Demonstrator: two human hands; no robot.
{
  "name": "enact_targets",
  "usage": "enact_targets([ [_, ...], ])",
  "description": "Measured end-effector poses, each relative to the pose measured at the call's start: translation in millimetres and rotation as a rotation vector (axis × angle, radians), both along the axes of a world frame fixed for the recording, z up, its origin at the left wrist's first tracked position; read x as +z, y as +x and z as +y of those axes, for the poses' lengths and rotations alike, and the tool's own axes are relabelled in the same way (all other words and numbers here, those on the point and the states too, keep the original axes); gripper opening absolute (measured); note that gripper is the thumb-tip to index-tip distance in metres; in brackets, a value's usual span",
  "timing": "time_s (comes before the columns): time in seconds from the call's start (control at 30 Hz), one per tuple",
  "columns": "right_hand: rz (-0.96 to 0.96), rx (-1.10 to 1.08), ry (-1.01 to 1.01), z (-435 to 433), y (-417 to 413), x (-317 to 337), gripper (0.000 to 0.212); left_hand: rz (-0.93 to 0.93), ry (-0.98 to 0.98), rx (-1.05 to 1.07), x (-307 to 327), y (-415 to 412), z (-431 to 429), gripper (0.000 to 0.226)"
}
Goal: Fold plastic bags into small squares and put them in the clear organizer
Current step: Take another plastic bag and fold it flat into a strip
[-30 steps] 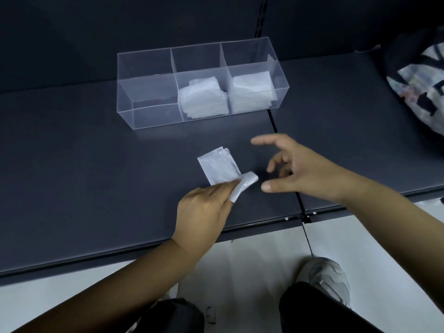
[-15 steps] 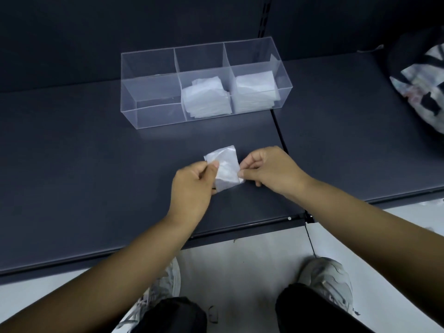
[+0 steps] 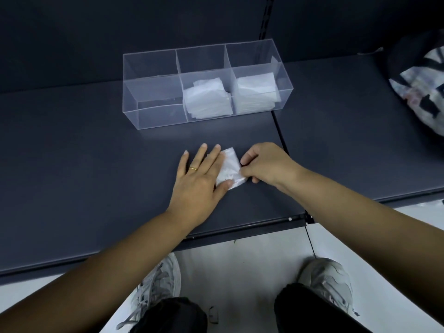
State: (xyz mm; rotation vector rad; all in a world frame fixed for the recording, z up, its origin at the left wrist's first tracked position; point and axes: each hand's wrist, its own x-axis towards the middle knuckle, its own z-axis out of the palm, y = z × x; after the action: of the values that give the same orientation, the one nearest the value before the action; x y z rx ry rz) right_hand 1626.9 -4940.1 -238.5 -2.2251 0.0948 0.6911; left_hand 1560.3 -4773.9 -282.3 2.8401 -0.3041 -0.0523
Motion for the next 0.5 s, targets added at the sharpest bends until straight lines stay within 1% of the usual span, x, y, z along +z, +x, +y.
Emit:
enact_targets([
  [0.1,-0.181,0.025,-0.046,-2.1,-17.4,-6.2,0.005,0.042,0.087,0.043,-4.7,-2.5,0.0,0.080],
  [0.17,-0.294,0.052,-0.110,-0.5,-32.4,-11.6,0.012,0.057,0.102,0.066,-4.8,-3.1,-2.3,0.083],
  [0.23,-0.366,0.067,-0.167,2.3,-42.3,-16.3,0.018,0.072,0.109,0.089,-5.3,-4.4,-3.9,0.083],
  [0.3,-0.398,0.047,-0.175,4.7,-45.2,-16.8,0.014,0.085,0.094,0.118,-5.1,-7.5,-6.2,0.082],
  [0.4,-0.425,-0.007,-0.119,9.1,-42.7,-13.3,0.013,0.067,0.029,0.198,-1.7,-14.9,-13.6,0.085],
  [0.5,-0.351,-0.046,-0.001,14.3,-39.3,-10.3,0.014,0.055,-0.110,0.289,4.4,-25.6,-23.8,0.085],
])
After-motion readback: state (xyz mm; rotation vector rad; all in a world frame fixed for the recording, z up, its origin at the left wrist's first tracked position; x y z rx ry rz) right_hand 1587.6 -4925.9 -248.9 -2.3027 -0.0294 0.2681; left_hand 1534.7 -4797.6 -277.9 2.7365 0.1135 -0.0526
